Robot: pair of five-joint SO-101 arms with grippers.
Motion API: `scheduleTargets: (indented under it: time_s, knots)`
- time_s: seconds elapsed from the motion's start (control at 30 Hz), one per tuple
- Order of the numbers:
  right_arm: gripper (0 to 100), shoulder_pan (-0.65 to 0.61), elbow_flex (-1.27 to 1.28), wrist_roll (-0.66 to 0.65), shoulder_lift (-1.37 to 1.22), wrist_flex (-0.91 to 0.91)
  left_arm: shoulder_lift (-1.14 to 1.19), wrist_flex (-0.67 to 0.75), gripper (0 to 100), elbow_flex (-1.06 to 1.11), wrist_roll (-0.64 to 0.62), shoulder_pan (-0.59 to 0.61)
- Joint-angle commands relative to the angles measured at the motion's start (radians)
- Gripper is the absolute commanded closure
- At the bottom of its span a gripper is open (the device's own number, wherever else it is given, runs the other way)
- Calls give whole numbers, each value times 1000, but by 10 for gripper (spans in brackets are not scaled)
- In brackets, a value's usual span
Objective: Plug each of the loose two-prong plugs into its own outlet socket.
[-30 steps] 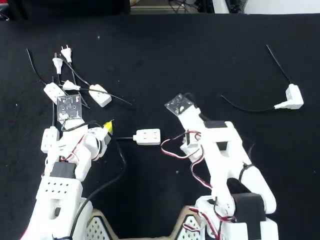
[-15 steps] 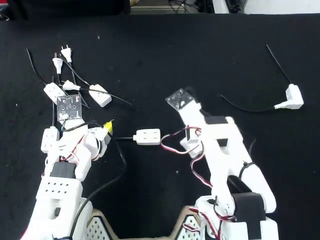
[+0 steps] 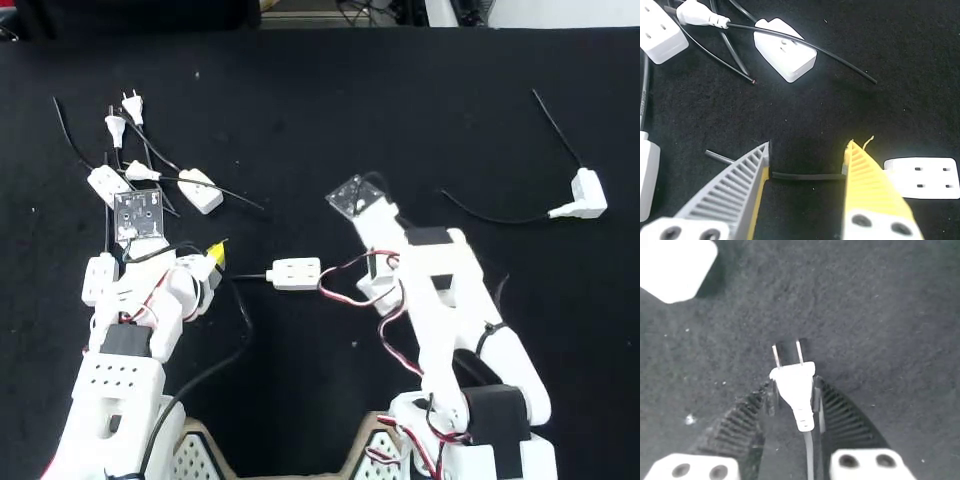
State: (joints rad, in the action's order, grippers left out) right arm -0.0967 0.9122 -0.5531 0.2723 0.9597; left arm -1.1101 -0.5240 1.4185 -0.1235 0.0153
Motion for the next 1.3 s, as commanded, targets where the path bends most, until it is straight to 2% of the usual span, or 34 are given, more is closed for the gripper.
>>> scheduleTargets:
  time_s: [0.0,0.8,0.97,1.17,1.27]
  knots:
    - [888,-15,7,-2,-7,-64,-15,9,758,-15,11,1]
    - [889,-87,47,8,7,-9,-15,9,758,-15,12,1]
    - [890,-87,58,8,128,34,-15,9,758,-15,12,1]
    - [988,-78,122,2,289,38,-15,9,758,-15,12,1]
    - [981,-15,117,-3,334,31,-15,9,758,-15,12,1]
